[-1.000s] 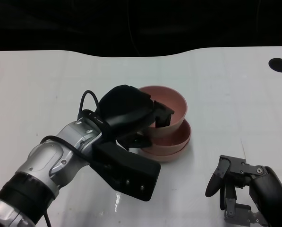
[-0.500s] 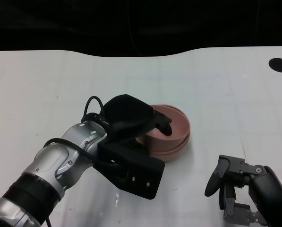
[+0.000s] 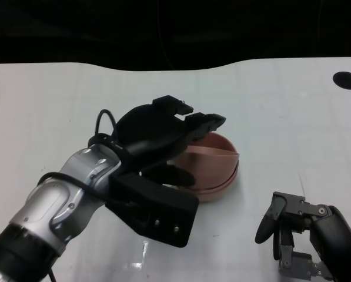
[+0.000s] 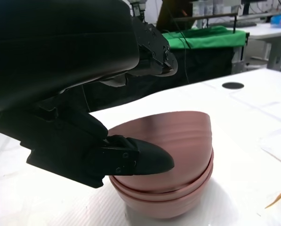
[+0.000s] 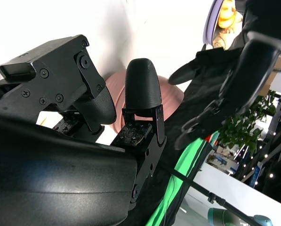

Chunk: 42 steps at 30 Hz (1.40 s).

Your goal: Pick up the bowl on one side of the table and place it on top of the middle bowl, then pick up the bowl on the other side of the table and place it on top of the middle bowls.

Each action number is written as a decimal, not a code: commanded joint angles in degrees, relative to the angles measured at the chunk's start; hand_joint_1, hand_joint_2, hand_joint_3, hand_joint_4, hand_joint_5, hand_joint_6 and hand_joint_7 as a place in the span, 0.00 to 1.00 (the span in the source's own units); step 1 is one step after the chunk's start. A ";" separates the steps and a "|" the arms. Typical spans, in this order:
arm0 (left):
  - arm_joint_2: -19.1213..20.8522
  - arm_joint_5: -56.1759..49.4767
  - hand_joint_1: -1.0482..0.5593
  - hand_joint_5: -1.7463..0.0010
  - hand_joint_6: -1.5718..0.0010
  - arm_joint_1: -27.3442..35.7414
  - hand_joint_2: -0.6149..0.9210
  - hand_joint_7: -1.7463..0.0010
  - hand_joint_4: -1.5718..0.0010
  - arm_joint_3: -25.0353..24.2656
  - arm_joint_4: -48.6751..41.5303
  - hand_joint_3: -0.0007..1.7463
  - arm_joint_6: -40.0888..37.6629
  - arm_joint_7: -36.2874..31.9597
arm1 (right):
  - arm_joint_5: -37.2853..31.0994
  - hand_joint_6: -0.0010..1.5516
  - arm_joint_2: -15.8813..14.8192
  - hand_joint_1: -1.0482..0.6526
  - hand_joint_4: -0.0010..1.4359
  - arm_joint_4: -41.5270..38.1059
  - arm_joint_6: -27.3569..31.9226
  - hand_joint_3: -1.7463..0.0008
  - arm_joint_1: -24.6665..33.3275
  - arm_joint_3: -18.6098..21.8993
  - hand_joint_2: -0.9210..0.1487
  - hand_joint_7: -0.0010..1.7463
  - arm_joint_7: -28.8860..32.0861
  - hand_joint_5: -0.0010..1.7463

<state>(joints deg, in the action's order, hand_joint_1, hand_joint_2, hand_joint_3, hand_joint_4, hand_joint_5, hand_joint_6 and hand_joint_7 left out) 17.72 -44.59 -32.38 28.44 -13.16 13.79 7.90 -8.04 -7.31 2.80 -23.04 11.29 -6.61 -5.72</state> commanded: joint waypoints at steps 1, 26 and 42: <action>2.11 2.96 0.18 0.78 0.90 2.99 1.00 1.00 1.00 -2.87 3.21 0.28 0.37 0.64 | 0.64 0.54 -0.26 0.61 0.63 -0.01 -0.12 0.07 -0.01 0.70 0.65 0.81 0.13 1.00; -2.10 38.61 0.42 0.43 0.58 32.03 1.00 0.86 0.75 -21.80 8.23 0.13 21.64 -6.65 | 0.87 0.54 -0.34 0.61 0.63 0.83 0.84 0.06 0.27 0.47 0.65 0.81 -0.37 1.00; -11.16 60.88 0.57 0.14 0.49 43.74 0.80 0.33 0.48 -25.22 21.38 0.58 0.26 -0.75 | 1.48 0.54 -0.38 0.62 0.63 0.33 0.20 0.07 0.13 0.59 0.65 0.80 -0.88 1.00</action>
<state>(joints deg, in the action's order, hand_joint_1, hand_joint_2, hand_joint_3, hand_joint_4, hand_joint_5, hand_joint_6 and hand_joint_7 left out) 7.08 14.18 10.53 4.31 7.55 16.07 6.68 -7.51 -7.32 3.07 -22.55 11.32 -6.62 -6.38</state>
